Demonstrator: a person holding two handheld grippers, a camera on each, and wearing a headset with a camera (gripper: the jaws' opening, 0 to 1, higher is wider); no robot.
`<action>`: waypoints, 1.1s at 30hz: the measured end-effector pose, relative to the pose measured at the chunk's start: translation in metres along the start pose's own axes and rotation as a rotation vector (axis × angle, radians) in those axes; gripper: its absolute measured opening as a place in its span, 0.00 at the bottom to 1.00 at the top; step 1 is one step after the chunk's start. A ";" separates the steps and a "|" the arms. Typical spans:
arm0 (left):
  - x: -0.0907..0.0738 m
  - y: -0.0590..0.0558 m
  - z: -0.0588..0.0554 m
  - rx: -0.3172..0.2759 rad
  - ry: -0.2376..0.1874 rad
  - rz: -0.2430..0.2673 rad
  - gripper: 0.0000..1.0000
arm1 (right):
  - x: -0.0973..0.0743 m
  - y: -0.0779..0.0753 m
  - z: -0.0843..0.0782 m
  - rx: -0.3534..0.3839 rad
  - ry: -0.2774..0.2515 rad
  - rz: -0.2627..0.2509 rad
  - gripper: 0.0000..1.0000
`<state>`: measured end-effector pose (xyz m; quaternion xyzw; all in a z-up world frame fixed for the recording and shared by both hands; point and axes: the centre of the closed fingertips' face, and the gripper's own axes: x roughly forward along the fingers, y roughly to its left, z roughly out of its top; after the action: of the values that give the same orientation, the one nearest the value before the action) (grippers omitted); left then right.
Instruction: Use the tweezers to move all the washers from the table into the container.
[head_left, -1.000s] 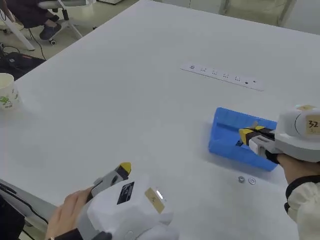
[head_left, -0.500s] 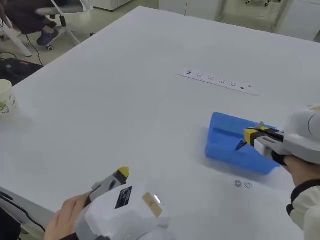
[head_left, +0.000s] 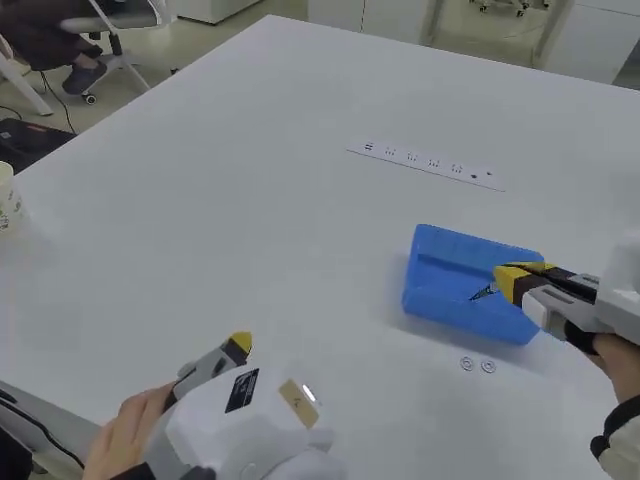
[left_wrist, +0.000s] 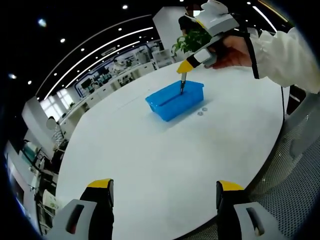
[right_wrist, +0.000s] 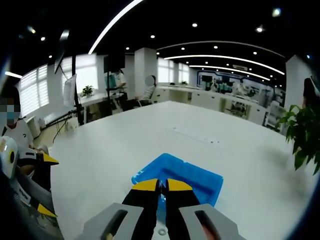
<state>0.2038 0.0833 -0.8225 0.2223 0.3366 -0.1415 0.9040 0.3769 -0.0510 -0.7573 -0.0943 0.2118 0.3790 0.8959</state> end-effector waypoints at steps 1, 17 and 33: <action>0.000 0.000 0.000 0.000 0.000 0.000 0.86 | -0.001 0.000 0.000 0.002 -0.001 -0.002 0.01; 0.000 0.000 -0.001 0.002 0.009 0.002 0.86 | -0.007 0.007 -0.034 0.039 0.072 0.010 0.01; 0.000 -0.001 -0.001 0.004 0.012 0.001 0.86 | -0.008 0.008 -0.057 0.050 0.151 0.008 0.01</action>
<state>0.2030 0.0833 -0.8237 0.2251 0.3414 -0.1402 0.9017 0.3484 -0.0692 -0.8051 -0.0993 0.2887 0.3689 0.8779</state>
